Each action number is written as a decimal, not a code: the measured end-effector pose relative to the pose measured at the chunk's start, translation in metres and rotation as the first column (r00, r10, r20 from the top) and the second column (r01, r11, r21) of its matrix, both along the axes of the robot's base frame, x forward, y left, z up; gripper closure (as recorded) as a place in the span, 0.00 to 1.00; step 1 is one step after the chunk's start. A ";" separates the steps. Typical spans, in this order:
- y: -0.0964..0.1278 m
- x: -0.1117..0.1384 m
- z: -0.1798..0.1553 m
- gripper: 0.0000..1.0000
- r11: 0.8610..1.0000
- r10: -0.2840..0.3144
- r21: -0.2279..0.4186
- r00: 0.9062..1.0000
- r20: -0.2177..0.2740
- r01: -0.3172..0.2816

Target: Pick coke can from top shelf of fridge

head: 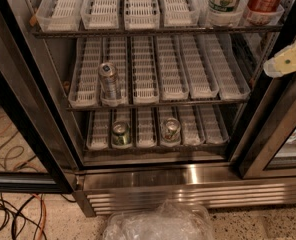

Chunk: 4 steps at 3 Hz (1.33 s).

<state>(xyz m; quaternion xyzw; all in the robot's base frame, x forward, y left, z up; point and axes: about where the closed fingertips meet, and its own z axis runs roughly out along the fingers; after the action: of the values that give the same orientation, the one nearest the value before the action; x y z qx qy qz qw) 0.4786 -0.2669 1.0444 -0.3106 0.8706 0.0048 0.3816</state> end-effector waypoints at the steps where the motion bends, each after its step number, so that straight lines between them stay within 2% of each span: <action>1: 0.006 0.004 0.002 0.00 0.999 -0.013 0.041 0.999 0.030 0.012; 2: 0.014 0.009 0.005 0.00 0.989 -0.055 0.141 0.994 0.099 0.041; 3: 0.020 0.015 0.018 0.00 0.967 -0.117 0.248 0.974 0.194 0.066; 4: 0.019 0.018 0.030 0.15 0.943 -0.179 0.318 0.951 0.254 0.093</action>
Offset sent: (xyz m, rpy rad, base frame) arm 0.0248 0.0137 0.0199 0.2994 -0.2607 -0.1200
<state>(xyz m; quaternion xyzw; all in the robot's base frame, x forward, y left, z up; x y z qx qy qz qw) 0.4965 -0.2478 1.0746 -0.1847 0.8164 0.0676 0.5429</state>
